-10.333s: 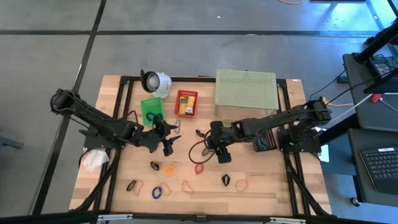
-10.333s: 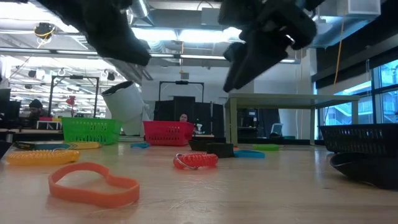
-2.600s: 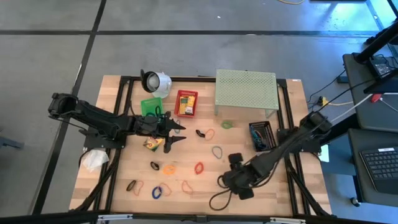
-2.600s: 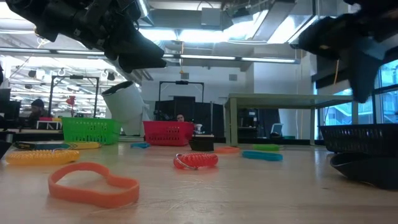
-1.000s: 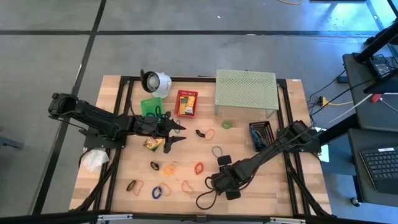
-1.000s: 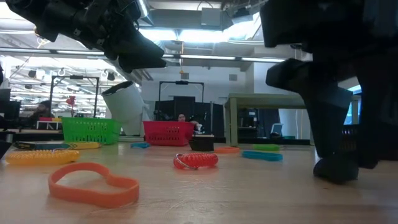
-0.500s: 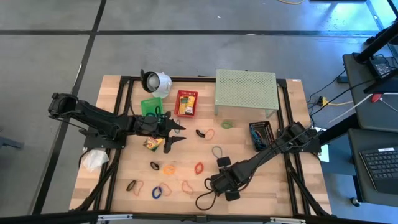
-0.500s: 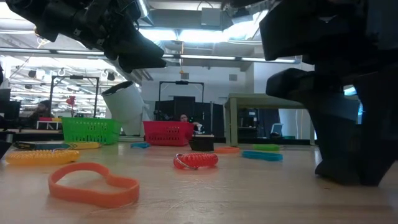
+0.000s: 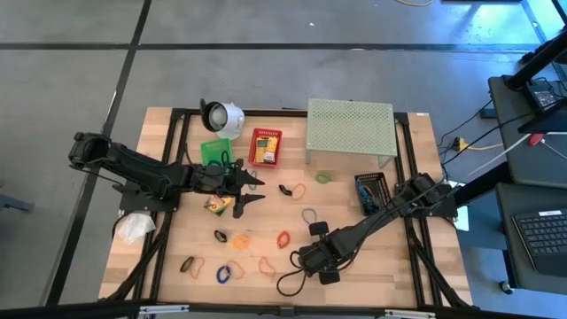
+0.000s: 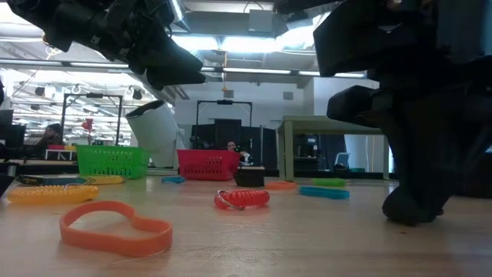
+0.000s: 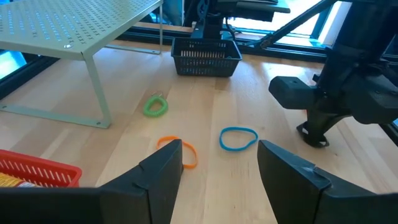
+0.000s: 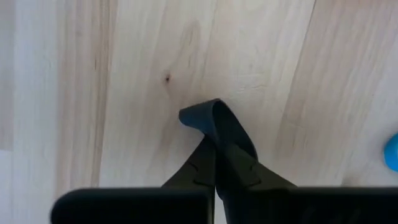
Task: Pick & Place Office Desk Supplies
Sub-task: Put the black rubber band into the black basket
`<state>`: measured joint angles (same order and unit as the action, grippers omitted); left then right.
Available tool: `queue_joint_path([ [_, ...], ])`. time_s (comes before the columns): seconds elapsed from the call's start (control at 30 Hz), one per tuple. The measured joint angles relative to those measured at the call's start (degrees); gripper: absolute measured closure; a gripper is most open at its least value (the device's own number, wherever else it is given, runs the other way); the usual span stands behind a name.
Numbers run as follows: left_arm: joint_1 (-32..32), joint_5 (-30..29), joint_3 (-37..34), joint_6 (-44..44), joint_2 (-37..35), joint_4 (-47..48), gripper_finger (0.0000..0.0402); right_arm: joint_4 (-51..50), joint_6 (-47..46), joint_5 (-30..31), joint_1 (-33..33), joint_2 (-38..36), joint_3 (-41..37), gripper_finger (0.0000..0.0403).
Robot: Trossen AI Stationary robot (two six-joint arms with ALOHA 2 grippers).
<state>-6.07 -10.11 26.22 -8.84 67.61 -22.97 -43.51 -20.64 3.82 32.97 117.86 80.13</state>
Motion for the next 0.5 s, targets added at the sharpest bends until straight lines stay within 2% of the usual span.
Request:
queue_joint_path([
  [0.2, 0.0, 0.0, 0.0, 0.0, 0.0, 0.01, 0.0199, -1.25, 0.04, -0.38, 0.04, -1.57, -0.07, 0.04],
  [0.5, -0.02, 1.05, 0.0, 0.0, 0.0, -0.04, 0.0199, -8.18, -1.48, 3.67, -0.72, -7.57, -0.05, 0.0401],
])
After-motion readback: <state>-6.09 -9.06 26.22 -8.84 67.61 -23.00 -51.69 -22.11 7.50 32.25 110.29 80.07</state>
